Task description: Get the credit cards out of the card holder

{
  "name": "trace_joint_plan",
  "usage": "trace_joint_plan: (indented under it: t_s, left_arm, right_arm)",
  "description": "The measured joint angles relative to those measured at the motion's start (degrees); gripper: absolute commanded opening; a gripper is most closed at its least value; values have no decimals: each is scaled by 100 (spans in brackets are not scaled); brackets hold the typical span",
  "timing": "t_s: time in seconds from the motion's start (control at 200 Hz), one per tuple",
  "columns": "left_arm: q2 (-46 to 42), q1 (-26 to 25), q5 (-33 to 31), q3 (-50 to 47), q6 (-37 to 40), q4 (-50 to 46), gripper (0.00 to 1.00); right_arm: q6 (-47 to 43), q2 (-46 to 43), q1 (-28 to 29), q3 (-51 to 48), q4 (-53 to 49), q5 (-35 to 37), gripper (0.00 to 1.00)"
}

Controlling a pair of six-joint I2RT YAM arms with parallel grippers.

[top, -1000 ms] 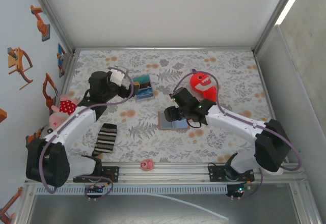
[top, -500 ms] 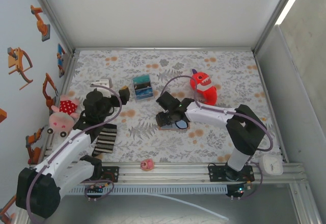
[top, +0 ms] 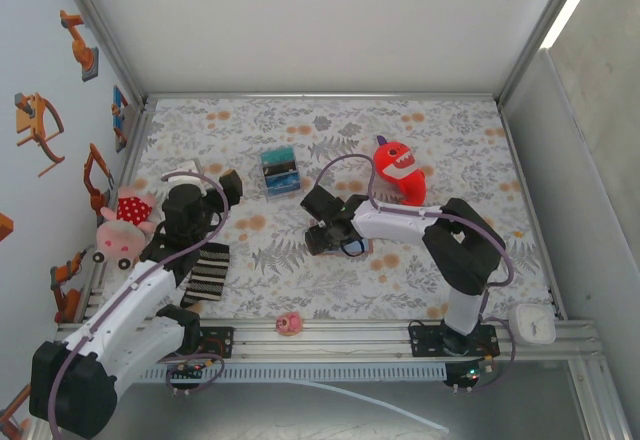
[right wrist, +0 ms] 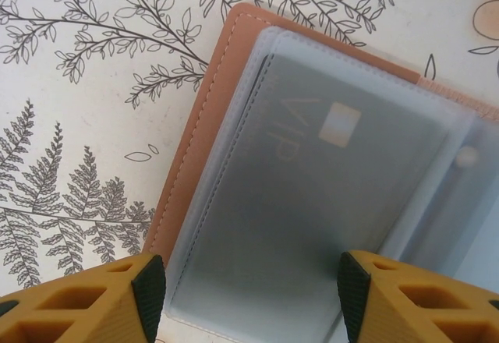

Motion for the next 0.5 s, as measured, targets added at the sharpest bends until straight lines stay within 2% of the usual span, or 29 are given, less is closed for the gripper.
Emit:
trace_joint_plan:
  t_s: [0.295,0.496]
  left_arm:
    - [-2,0,-44,0,-127,-20,97]
    - [-2,0,-28,0,-127,-20,97]
  right_arm:
    - [24,63,0,33,-39,105,59]
    - [26,70,0,35,-35,122,48]
